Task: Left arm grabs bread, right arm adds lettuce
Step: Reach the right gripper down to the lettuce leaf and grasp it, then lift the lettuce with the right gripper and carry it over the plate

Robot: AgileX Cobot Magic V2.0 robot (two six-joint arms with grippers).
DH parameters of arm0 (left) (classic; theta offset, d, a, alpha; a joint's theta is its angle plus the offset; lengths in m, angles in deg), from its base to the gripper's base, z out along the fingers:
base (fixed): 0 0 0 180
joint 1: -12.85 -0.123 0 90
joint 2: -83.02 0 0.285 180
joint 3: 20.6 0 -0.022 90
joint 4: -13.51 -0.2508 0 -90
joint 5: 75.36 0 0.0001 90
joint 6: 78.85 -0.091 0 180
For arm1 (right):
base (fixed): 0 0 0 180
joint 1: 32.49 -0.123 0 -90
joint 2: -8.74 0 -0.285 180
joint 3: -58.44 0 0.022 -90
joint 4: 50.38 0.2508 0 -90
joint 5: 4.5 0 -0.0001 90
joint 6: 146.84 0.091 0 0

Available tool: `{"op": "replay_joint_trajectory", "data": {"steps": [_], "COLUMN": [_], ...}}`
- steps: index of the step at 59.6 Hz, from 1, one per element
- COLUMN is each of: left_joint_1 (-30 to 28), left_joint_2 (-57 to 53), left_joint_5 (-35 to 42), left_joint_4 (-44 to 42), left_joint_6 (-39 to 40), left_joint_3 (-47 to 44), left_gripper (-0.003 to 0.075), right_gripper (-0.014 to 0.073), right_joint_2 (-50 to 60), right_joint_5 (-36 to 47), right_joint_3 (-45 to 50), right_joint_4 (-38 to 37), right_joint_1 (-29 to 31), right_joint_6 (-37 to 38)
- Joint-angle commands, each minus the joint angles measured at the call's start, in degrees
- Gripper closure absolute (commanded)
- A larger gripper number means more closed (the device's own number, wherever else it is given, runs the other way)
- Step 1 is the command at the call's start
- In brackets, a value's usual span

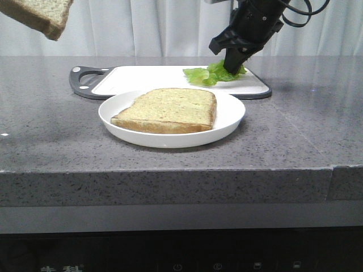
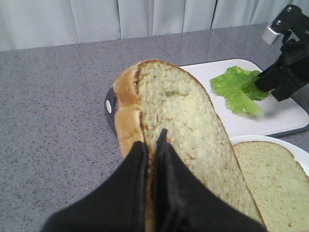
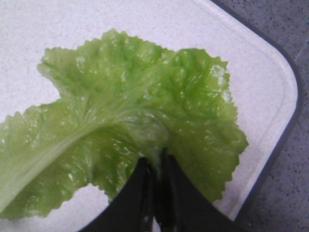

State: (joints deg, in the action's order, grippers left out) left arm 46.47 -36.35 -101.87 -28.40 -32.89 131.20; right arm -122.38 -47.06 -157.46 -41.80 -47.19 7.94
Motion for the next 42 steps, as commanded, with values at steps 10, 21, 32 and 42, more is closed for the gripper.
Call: {"op": "replay_joint_trajectory", "data": {"steps": [10,21,32,42], "left_joint_1": [0.0,0.0,0.0,0.0], "left_joint_2": [-0.8,-0.8,-0.8,-0.8], "left_joint_5": [3.4,3.4,3.4,3.4], "left_joint_4": [-1.3,-1.3,-1.3,-1.3], "left_joint_6": [0.7,0.7,0.7,0.7], "left_joint_3": [1.7,1.7,1.7,1.7], "left_gripper": [0.0741,0.0741,0.0741,0.0741], "right_gripper": [0.0654,0.0654,0.0654,0.0654], "right_joint_2": [7.0,10.8,14.6,20.4], "right_joint_5": [0.1,-5.9,-12.0,-10.3], "right_joint_3": [-3.0,-3.0,-2.9,2.7], "right_joint_4": [1.4,4.4,8.0,9.1], "right_joint_1": [0.1,0.1,-0.3,-3.6], "right_joint_6": [0.2,1.7,1.3,-0.7]}}
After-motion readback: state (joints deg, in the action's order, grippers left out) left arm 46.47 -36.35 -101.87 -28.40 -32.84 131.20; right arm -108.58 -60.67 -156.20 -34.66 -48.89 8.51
